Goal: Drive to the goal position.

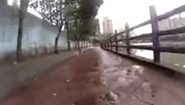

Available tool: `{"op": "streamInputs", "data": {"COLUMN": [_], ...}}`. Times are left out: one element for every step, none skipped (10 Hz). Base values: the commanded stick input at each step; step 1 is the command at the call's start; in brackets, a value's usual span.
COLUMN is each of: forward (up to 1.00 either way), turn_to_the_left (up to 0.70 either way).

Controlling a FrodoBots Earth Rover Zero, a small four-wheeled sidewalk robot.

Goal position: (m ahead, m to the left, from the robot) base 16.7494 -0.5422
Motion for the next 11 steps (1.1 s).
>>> {"op": "streamInputs", "data": {"forward": [0.85,0.85,0.85,0.85,0.85,0.85,0.85,0.85,0.85,0.85,0.85], "turn_to_the_left": [-0.32,-0.24,-0.15,0.02,0.02,0.02,0.02,0.02,0.02,0.02,0.02]}}
